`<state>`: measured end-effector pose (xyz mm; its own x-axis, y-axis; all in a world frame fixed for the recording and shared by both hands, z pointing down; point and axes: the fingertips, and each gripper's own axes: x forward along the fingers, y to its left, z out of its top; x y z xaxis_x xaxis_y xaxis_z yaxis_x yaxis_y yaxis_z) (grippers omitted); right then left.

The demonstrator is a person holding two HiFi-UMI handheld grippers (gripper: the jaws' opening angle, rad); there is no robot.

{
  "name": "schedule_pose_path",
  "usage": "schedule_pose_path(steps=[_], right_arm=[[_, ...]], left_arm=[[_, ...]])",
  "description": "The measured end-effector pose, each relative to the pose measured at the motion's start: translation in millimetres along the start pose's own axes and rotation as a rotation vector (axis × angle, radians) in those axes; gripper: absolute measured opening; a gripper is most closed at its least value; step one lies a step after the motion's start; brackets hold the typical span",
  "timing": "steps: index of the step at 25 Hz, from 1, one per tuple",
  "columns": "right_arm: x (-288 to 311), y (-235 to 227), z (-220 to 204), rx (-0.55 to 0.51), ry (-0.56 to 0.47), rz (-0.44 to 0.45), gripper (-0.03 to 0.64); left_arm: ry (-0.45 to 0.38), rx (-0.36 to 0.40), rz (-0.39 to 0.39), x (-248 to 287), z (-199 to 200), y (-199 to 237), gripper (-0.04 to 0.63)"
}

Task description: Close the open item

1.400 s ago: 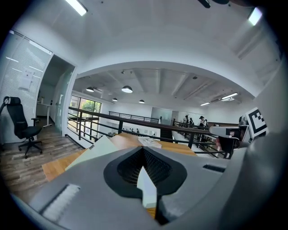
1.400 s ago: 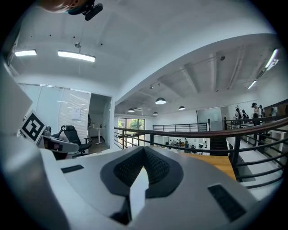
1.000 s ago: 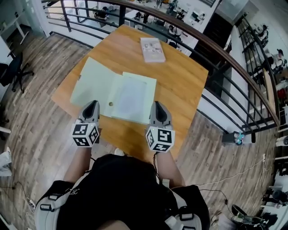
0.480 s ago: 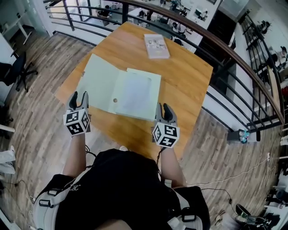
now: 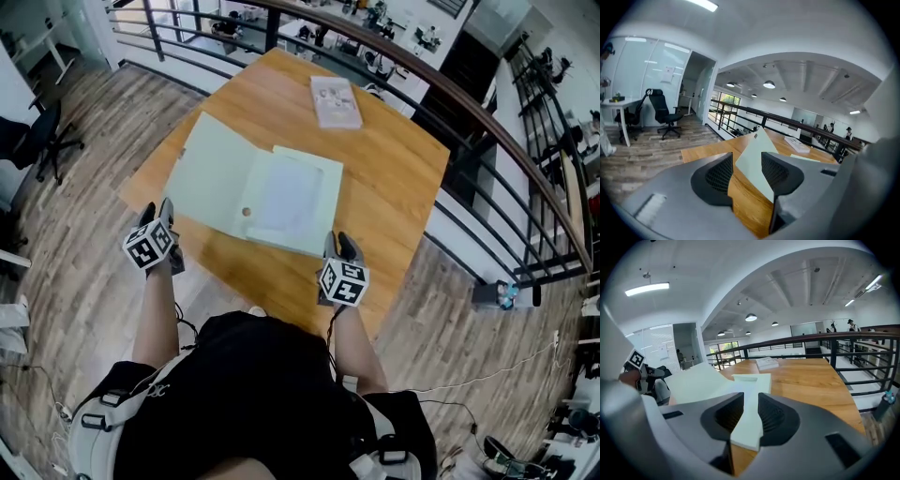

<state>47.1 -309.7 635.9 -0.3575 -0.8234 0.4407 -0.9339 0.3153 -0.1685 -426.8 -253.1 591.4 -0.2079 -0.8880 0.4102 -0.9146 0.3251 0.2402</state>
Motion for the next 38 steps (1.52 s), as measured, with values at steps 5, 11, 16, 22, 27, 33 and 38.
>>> schedule_pose_path(steps=[5,11,16,22,27,33,38], right_arm=[[15.6,-5.2,-26.2,0.082,0.067,0.004,0.078],[23.0,-11.9,-44.0,0.103,0.102,-0.028,0.078],[30.3,-19.3,-64.5,0.172,0.141,-0.011,0.078],[35.4,-22.6,-84.7,0.253,0.187,0.024,0.078],[36.1,-19.9,-86.2,0.298,0.189,0.069,0.075],[38.9,-20.0,-87.5,0.303,0.223,0.087,0.071],[34.2,-10.2,-93.1,0.309,0.217,0.098,0.071]], left_arm=[[0.030,-0.237,-0.091,16.4,-17.2,6.0,0.178],[0.021,-0.457,-0.249,31.5,-28.4,-0.2,0.178],[0.029,-0.571,-0.346,40.6,-39.1,-14.8,0.173],[0.041,-0.481,-0.331,43.2,-42.7,-21.4,0.065],[0.034,-0.456,-0.360,39.2,-38.3,-28.0,0.009],[0.022,-0.330,-0.436,27.1,-27.1,-56.7,0.006],[0.003,-0.256,-0.492,11.0,-16.6,-83.5,0.006]])
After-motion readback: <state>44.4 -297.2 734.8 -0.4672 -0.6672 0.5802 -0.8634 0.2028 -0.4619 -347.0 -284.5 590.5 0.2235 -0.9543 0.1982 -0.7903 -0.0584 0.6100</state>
